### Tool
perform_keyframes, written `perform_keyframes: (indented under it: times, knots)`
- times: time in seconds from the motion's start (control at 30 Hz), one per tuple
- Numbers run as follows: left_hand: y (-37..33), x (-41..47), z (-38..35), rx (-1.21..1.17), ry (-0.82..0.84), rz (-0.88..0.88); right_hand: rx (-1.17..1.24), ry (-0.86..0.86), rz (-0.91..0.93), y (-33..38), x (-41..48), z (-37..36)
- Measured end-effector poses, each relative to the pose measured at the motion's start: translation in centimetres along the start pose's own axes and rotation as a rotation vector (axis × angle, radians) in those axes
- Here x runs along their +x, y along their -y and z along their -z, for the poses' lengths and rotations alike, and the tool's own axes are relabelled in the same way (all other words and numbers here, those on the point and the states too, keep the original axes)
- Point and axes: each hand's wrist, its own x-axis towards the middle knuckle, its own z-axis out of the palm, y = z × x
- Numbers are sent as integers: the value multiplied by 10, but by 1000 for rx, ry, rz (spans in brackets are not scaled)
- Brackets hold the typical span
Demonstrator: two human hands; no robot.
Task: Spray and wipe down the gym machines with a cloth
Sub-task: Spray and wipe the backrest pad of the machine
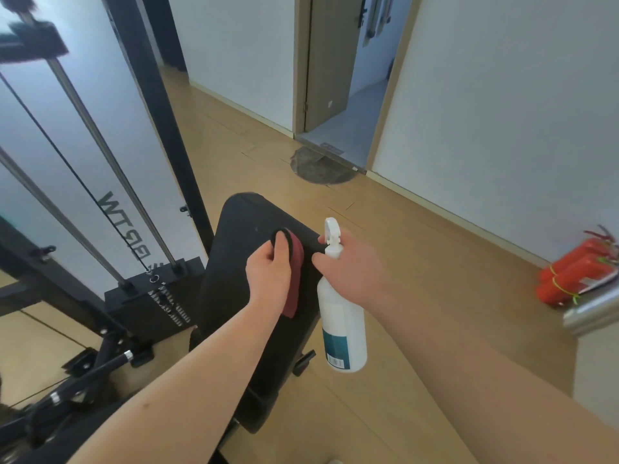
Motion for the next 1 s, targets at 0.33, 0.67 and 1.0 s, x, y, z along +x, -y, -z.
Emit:
perform_keyframes:
  times: [0.33, 0.67, 1.0]
  knots:
    - [39, -7, -10, 419, 317, -488, -33, 117, -19, -27, 38, 32]
    - [77, -23, -37, 614, -26, -297, 18, 584, -113, -39, 53, 60]
    - [59, -29, -52, 904, 205, -698, 123, 646, -113, -65, 53, 68]
